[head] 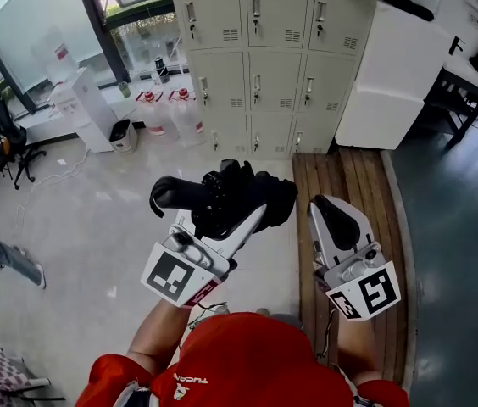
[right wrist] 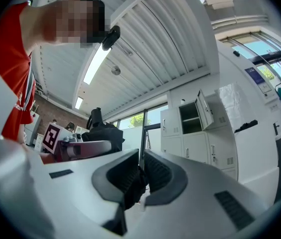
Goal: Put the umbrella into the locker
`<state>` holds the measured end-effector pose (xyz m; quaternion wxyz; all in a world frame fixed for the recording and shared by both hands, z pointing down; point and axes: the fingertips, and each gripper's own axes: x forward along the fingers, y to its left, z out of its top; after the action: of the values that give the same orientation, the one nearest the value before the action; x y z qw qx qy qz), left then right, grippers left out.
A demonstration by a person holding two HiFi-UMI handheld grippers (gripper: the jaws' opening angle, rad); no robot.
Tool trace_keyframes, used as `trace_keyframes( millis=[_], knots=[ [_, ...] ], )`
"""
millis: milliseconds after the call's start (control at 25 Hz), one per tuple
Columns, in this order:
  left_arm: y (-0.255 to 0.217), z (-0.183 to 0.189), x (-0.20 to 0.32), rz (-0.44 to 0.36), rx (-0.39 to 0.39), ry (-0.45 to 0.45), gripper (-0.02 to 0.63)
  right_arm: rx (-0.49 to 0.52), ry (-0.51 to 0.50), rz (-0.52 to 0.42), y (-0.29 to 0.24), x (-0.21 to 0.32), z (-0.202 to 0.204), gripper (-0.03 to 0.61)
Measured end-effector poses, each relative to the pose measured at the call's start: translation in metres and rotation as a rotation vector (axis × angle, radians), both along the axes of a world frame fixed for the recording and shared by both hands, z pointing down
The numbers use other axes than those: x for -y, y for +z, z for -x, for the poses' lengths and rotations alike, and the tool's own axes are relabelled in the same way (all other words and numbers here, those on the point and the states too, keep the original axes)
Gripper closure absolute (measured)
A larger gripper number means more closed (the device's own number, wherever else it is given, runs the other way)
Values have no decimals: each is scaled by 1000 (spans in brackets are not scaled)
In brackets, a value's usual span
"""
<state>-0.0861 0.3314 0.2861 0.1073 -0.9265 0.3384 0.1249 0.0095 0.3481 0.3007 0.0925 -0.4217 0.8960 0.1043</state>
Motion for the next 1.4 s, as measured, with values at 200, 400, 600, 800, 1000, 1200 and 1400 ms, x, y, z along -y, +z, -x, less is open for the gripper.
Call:
trace_keyframes(
  millis=[200,400,600,800,1000,1200,1400],
  knots=[
    [-12,-13,11,-24,-26,-27,377,11,-2,-10,-3,10,-24,575],
    [-6,-24,22,-8,3,-46,377,28,-11,-12,-5,20,-35,575],
    [-6,-29,43,-4,-3,-43,377,27,-6,-1,-1,38,-39,575],
    [-3,-29,81,-5,0,-40,377,10,23,-1,1,67,-43,575],
    [-8,-22,135,-29,-15,-22,377,-8,49,1,1,118,-37,575],
    [-26,-10,200,-72,-25,-5,377,-31,57,-5,-5,181,-17,574],
    [-50,2,269,-106,-35,10,377,-31,72,-9,-11,245,-1,574]
  ],
)
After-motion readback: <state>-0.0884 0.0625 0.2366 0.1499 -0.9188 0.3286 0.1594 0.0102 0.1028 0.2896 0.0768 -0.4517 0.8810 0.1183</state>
